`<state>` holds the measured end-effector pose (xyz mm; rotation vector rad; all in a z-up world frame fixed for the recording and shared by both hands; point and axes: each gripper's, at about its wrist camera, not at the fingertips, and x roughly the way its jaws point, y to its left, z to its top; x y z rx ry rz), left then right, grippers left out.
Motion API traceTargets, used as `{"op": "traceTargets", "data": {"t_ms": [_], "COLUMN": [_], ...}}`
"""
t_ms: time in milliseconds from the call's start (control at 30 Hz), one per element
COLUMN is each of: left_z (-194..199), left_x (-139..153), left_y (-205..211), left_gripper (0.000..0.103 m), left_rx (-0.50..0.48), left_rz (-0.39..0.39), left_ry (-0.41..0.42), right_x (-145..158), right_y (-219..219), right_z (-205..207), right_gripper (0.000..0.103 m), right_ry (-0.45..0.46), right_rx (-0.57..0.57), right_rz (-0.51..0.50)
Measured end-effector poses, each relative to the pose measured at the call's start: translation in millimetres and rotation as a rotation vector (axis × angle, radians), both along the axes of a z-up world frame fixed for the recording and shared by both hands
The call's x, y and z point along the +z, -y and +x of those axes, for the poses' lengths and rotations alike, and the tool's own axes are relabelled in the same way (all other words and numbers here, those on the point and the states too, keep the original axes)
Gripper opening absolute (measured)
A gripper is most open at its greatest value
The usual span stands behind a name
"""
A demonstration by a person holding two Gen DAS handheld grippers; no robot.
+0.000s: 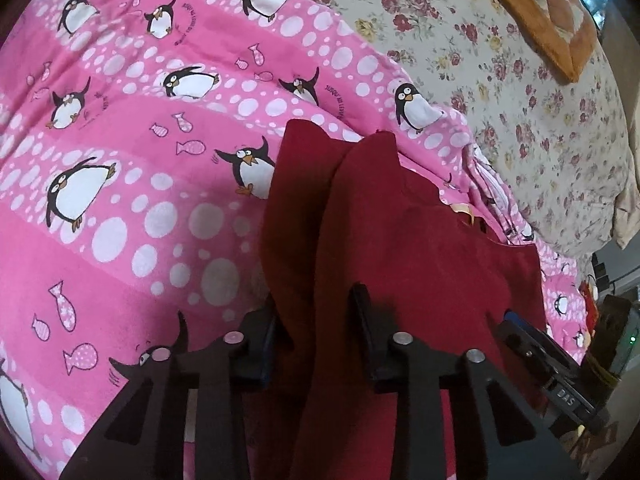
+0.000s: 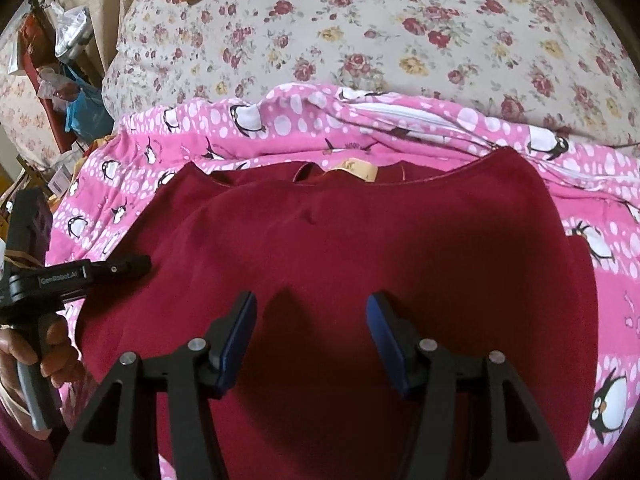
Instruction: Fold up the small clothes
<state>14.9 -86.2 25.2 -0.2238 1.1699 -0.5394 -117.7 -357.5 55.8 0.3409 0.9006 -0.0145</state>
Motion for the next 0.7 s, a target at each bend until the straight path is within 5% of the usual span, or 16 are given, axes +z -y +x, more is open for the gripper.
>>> {"op": "traceTargets", "data": {"t_ms": [167, 267, 600, 700], "left_z": [0, -5, -37, -43], "left_x": [0, 7, 77, 93], "left_y": [3, 5, 23, 47], "left_gripper": [0.017, 0.005, 0.001, 0.001], "left_rx": [0.006, -0.011, -0.13, -0.173], "left_rz": [0.008, 0.018, -0.241, -0.25], "left_ry": [0.003, 0.022, -0.004, -0.019], "right_x": [0, -5, -10, -10], "right_y": [-4, -6, 2, 10], "right_z": [-1, -1, -2, -4], "right_gripper": [0.058, 0.058, 0.059, 0.059], "right_ry": [-0.015, -0.02, 0.005, 0.012], "right_rx": [0.027, 0.039, 0.04, 0.025], "right_rz": [-0.066, -0.086, -0.035, 0.029]}}
